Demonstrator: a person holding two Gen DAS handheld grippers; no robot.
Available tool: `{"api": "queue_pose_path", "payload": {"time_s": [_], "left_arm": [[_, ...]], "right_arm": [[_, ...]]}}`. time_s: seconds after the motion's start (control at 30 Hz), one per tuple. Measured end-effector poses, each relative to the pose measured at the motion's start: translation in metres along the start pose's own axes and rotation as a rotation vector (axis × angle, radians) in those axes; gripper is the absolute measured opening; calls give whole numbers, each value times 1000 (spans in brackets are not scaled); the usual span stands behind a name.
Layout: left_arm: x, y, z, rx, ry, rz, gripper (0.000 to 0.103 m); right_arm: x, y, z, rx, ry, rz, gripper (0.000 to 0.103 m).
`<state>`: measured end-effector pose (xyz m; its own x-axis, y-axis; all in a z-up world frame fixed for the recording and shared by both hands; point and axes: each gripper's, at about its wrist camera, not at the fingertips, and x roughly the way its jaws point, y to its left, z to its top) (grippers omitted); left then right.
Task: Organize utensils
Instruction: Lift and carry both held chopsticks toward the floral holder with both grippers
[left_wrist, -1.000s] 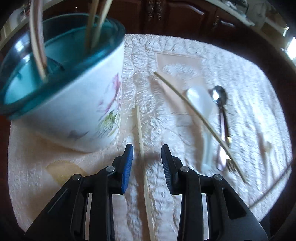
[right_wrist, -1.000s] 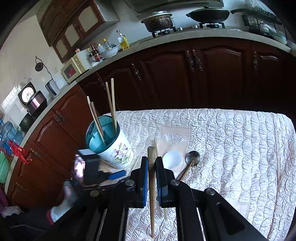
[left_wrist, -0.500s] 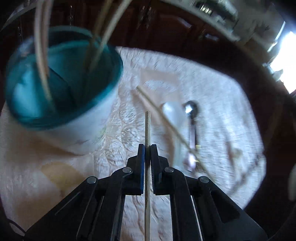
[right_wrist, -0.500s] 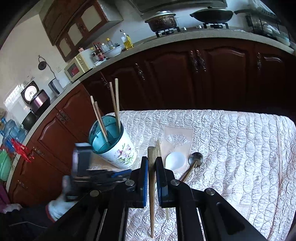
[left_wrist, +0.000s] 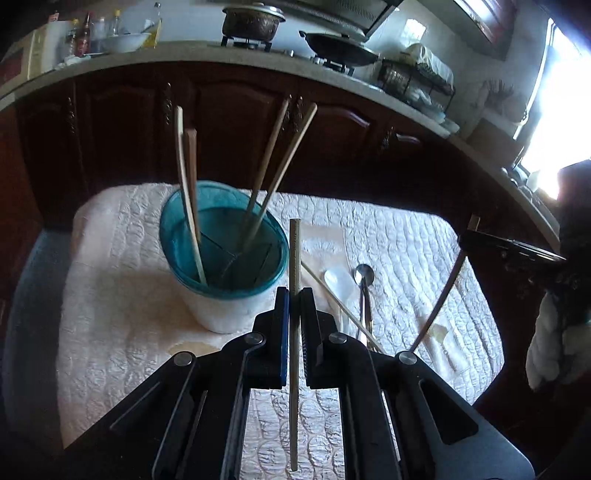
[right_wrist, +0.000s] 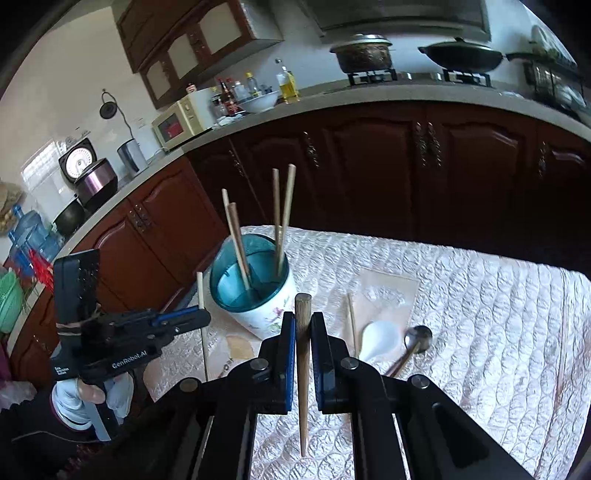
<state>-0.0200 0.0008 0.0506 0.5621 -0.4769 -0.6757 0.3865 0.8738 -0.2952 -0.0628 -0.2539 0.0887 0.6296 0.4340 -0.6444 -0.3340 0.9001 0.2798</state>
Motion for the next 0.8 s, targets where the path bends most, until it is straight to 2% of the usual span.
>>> {"api": "queue_pose_path", "payload": {"time_s": [0.53, 0.63, 0.8], "left_arm": [[-50, 0, 25, -12, -127, 13, 5], [-65, 6, 42, -26, -175, 15, 5], [-87, 8, 78, -34, -301, 76, 5]], "right_arm": [[-5, 31, 41, -33, -54, 45, 7], [-10, 40, 56, -53, -78, 51, 7], [-22, 51, 90, -60, -148, 73, 7]]}}
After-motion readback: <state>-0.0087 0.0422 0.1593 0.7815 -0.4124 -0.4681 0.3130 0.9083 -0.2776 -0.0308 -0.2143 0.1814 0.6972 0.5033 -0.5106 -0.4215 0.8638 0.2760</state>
